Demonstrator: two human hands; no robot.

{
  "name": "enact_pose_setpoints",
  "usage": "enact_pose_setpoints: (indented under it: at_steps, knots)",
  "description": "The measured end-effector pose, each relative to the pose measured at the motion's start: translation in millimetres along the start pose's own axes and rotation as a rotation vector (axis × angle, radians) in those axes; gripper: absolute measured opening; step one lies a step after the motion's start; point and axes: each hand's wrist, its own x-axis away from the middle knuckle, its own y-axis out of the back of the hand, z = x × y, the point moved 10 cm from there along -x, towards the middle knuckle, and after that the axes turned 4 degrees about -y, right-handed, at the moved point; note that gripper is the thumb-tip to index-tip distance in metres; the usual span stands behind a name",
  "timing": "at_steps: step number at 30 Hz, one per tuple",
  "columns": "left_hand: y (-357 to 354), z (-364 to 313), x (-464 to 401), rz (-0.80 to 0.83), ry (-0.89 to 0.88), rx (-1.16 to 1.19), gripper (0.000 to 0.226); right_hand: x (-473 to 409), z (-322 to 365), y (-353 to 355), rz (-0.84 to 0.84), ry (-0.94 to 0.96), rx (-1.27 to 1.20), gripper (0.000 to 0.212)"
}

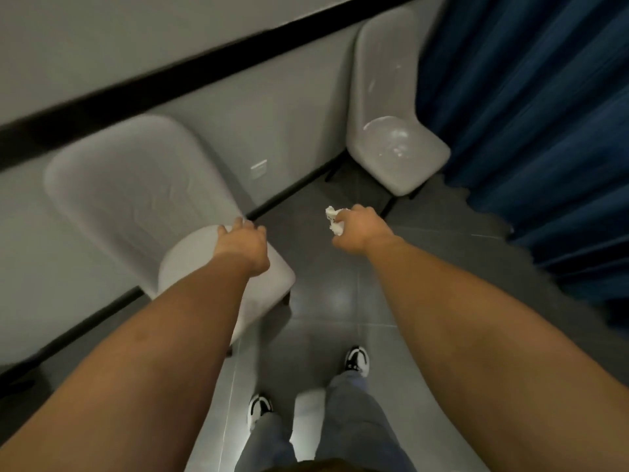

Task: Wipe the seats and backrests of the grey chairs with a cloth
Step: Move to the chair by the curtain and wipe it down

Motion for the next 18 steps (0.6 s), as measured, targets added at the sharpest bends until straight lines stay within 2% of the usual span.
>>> enact_pose_setpoints:
  at_steps: [7, 11, 16, 18]
  knots:
    - [59, -88, -74, -0.030, 0.011, -0.069, 0.062, -24, -157, 53, -0.038, -0.112, -0.049, 0.052]
    - [95, -156, -122, -0.041, 0.045, -0.076, 0.062, -52, -242, 86, -0.043, -0.102, -0.065, 0.054]
    - [148, -264, -170, -0.124, -0.007, -0.054, 0.065, -96, -341, 134, -0.025, -0.108, -0.051, 0.058]
    - [165, -286, -187, -0.120, -0.010, -0.082, 0.067, -113, -366, 152, -0.038, -0.098, -0.060, 0.057]
